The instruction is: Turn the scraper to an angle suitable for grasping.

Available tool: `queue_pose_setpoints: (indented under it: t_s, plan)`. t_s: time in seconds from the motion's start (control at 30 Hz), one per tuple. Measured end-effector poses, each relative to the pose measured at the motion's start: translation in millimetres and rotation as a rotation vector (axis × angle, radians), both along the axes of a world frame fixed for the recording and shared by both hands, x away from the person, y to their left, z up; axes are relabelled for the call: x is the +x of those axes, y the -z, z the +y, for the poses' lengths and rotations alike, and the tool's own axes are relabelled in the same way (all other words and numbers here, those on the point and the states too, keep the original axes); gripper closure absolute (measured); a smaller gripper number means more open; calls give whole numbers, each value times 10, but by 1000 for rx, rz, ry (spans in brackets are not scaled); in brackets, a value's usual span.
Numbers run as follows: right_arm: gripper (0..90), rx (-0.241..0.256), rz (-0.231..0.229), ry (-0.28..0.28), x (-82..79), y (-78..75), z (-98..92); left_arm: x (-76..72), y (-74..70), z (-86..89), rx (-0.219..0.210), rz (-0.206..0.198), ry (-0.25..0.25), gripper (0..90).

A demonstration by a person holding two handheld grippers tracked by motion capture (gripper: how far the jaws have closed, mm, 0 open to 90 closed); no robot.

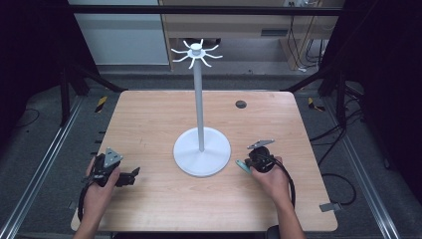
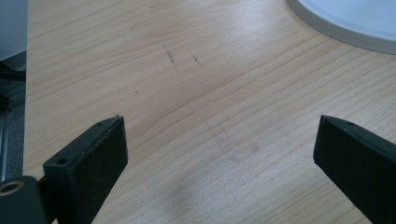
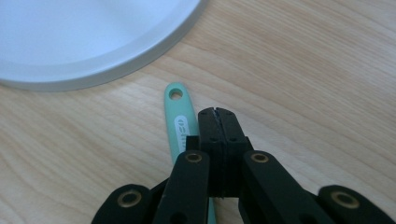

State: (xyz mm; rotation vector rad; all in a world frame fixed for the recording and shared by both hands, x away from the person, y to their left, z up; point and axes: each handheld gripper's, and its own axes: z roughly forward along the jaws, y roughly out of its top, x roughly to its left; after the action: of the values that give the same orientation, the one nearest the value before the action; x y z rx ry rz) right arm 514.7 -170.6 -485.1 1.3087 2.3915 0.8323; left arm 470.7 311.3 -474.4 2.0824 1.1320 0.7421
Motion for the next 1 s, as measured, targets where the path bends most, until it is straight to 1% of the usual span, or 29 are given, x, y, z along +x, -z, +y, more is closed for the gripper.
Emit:
queue_pose_setpoints:
  t_s: [0.07, 0.23, 0.3, 0.4, 0.5, 0.63, 0.73, 0.83, 0.9, 1.0]
  plan:
    - [900, 0, 9, -26, -32, -5, 48, 0, 0, 0, 0, 0, 0, 27]
    - [900, -7, 9, -42, -52, -13, 70, 0, 1, 2, -2, -1, -2, 27]
    - [900, -15, -6, -43, -54, -21, 62, -1, 0, 4, -3, -1, -2, 27]
    - [900, -3, -30, -38, -72, -55, 35, -1, -1, 8, -2, 0, -3, 27]
    - [900, -4, -35, -44, -93, -67, 32, -1, 0, 7, -1, 0, -2, 27]
    - [900, -13, -41, -66, -160, -113, 75, -4, 0, 5, -1, -1, -2, 27]
    - [900, -5, -51, -74, -196, -154, 104, -7, -1, 13, 1, 0, -5, 27]
    - [900, -18, -57, -83, -204, -188, 138, -10, 0, 20, 0, 0, -7, 27]
    - [900, -38, -56, -88, -202, -216, 169, -14, -3, 24, 2, 0, -6, 27]
    - [900, -53, -65, -100, -181, -287, 206, -16, -2, 25, 0, -1, -8, 27]
